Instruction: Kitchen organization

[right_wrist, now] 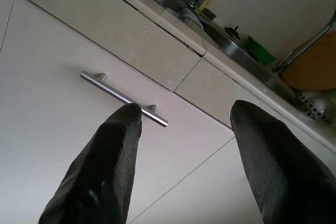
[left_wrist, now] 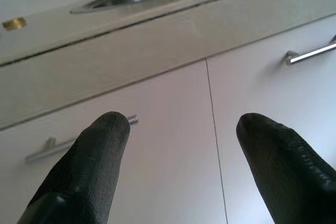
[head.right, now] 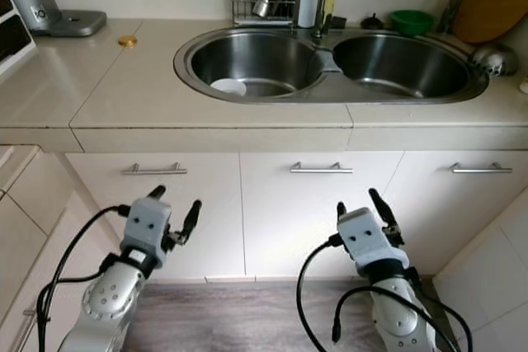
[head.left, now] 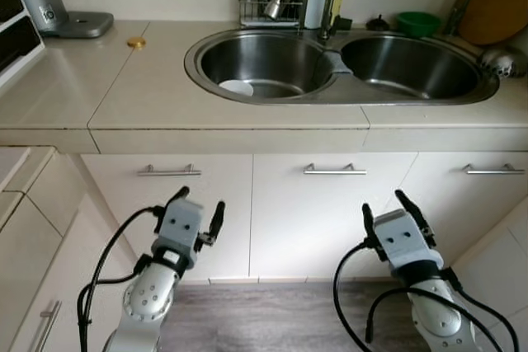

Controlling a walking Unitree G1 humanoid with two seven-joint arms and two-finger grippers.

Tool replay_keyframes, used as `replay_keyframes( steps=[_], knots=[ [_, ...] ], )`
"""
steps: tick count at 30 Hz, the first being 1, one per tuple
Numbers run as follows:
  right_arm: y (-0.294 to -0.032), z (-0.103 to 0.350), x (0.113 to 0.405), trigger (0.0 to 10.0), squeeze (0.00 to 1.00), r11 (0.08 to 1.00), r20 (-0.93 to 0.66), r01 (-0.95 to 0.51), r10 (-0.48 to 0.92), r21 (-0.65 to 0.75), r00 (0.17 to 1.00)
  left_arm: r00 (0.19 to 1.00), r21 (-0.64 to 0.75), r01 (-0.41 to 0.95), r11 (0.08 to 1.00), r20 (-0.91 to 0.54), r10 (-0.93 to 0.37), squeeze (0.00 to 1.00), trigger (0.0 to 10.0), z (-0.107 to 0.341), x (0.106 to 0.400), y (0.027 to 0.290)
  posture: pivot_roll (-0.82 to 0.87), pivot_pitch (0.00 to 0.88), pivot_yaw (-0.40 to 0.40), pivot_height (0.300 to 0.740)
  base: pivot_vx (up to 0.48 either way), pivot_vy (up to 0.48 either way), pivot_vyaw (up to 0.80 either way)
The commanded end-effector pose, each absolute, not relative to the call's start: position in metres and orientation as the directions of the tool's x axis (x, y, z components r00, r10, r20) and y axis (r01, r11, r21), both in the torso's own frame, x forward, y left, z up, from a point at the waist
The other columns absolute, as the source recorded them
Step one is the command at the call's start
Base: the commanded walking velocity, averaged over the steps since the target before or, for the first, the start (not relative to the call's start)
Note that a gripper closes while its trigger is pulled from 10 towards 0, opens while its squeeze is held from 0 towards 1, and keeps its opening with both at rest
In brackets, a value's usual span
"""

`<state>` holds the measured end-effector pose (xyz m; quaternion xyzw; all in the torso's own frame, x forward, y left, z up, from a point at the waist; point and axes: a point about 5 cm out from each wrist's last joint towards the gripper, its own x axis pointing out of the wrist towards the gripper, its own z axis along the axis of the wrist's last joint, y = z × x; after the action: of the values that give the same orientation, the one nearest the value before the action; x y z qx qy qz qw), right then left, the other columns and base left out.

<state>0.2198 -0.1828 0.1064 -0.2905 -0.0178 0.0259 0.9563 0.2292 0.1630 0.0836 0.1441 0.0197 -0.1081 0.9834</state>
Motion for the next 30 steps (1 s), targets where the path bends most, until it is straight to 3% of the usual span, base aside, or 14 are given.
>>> replay_keyframes(
  steps=[1, 10, 15, 25, 30],
  knots=[
    [-0.189, 0.115, 0.219, 10.0, 0.0, 0.806, 0.047, -0.023, 0.063, -0.592, 0.997, 0.976, 0.285, 0.219, 0.933, -0.053, -0.212, 0.0, 10.0, 0.085, 0.229, 0.159, -0.09, 0.0, -0.093, 0.74, 0.0, 0.0, 0.0],
    [-0.189, 0.124, 0.245, 10.0, 0.0, 0.79, 0.098, -0.005, 0.083, -0.613, 0.992, 0.988, 0.222, 0.156, 0.962, -0.02, -0.156, 0.0, 10.0, 0.086, 0.25, 0.146, -0.05, 0.0, -0.148, 0.74, 0.0, 0.0, 0.0],
    [-0.186, 0.13, 0.248, 10.0, 0.0, 0.789, 0.108, -0.028, 0.119, -0.613, 0.987, 0.989, 0.203, 0.145, 0.969, -0.021, -0.143, 0.0, 10.0, 0.083, 0.243, 0.143, -0.03, 0.0, -0.164, 0.74, 0.0, 0.0, 0.0],
    [-0.171, 0.132, 0.23, 10.0, 0.0, 0.799, 0.115, -0.058, 0.157, -0.598, 0.981, 0.984, 0.286, 0.177, 0.942, -0.017, -0.179, 0.0, 10.0, 0.082, 0.232, 0.146, -0.05, 0.0, -0.137, 0.74, 0.0, 0.0, 0.0],
    [-0.165, 0.135, 0.228, 10.0, 0.0, 0.808, 0.123, -0.063, 0.166, -0.586, 0.978, 0.992, 0.296, 0.123, 0.947, -0.01, -0.126, 0.0, 10.0, 0.083, 0.227, 0.156, -0.04, 0.0, -0.136, 0.74, 0.0, 0.0, 0.0]
  ],
)
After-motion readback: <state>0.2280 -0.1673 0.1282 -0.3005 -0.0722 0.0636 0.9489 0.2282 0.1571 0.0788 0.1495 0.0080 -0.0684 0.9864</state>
